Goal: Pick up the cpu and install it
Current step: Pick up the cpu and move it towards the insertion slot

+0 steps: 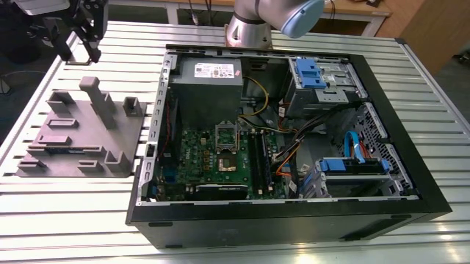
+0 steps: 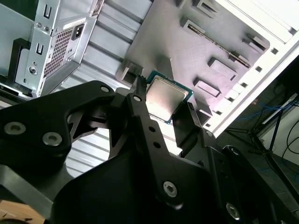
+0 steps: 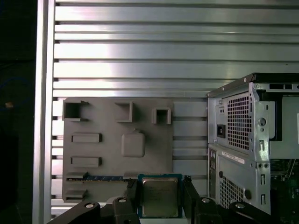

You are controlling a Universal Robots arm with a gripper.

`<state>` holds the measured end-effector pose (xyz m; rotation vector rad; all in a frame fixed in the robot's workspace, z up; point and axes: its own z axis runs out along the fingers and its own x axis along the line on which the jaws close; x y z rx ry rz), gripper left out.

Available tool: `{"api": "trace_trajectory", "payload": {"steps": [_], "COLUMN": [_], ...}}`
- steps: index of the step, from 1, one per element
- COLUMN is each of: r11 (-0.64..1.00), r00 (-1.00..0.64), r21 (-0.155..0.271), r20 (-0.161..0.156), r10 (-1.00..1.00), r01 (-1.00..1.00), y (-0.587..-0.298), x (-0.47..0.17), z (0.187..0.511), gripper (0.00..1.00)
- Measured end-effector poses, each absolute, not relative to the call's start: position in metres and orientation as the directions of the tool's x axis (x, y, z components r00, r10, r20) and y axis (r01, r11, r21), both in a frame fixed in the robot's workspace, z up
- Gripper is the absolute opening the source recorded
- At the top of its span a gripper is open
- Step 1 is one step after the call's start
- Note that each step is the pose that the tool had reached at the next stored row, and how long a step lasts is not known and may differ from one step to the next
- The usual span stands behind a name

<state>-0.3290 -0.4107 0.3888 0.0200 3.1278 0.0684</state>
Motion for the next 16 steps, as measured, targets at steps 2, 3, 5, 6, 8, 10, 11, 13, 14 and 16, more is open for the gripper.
{"api": "trace_trajectory", "payload": {"steps": [2, 3, 5, 6, 8, 10, 11, 13, 14, 16], "r11": [0.999, 0.999, 0.999, 0.999, 0.999, 0.999, 0.999, 0.999, 0.999, 0.999], "r00": [-1.0, -1.0, -1.0, -1.0, -1.0, -1.0, -1.0, -1.0, -1.0, -1.0], "r21": [0.044, 0.044, 0.044, 0.044, 0.044, 0.044, 0.044, 0.044, 0.044, 0.044], "r20": [-0.013, -0.013, -0.013, -0.013, -0.013, -0.013, -0.013, -0.013, -0.013, -0.013], "r10": [0.013, 0.013, 0.013, 0.013, 0.013, 0.013, 0.013, 0.013, 0.013, 0.013], "r01": [0.012, 0.013, 0.013, 0.013, 0.013, 0.013, 0.013, 0.013, 0.013, 0.013], "y": [-0.4107, -0.4107, -0.4107, -0.4107, -0.4107, -0.4107, -0.4107, -0.4107, -0.4107, -0.4107], "x": [-0.3272, -0.3266, -0.3253, -0.3247, -0.3237, -0.3222, -0.3216, -0.3203, -0.3197, -0.319], "z": [0.3888, 0.3887, 0.3887, 0.3887, 0.3886, 0.3886, 0.3885, 0.3886, 0.3885, 0.3885], "gripper": [0.47, 0.47, 0.47, 0.47, 0.47, 0.47, 0.47, 0.47, 0.47, 0.47]}}
